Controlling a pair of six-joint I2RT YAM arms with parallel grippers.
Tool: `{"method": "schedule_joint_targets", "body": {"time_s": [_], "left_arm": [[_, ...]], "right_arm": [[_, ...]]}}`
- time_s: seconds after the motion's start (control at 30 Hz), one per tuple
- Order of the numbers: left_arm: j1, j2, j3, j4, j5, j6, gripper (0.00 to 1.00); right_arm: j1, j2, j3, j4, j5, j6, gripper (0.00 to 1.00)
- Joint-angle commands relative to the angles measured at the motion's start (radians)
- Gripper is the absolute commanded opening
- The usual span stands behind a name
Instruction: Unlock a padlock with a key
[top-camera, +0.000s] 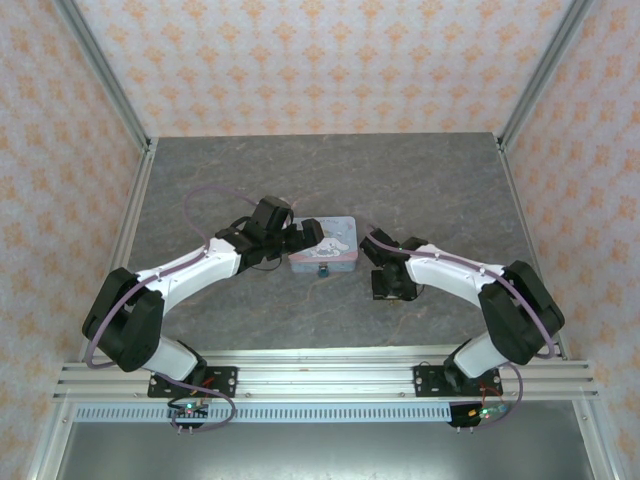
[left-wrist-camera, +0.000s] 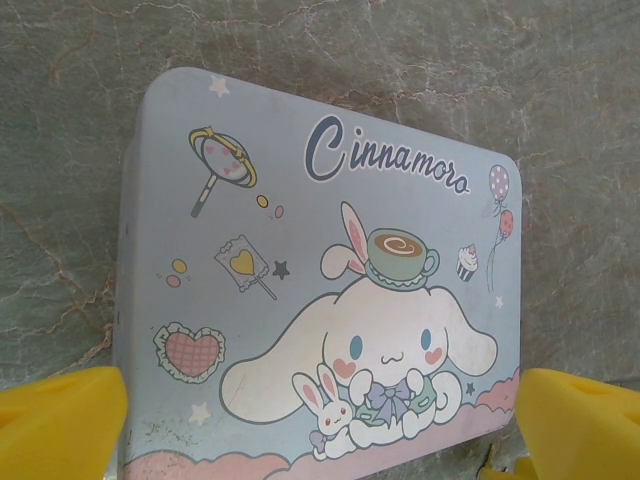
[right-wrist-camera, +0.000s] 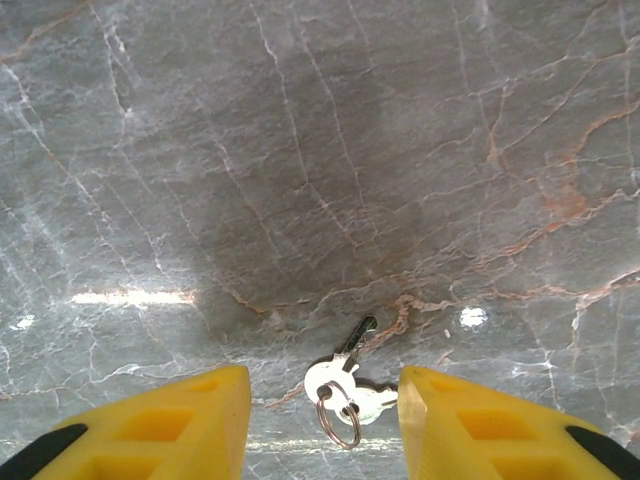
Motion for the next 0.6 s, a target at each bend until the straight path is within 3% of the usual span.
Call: {"method": "schedule_joint_targets", "body": {"time_s": [0.0,0.57], "left_arm": [[-0.012,-0.003,0.029,0.011,0.004,-0.011,1.00],[-0.012,-0.004,0.034,0.006,0.004,-0.009,1.00]], "right_arm": [[0.003,0.013,-0.014,-0.031,0.026,-0.016,0.42],[0.003,0.058,-0.052,0.001,-0.014,-0.017,0.35]]}}
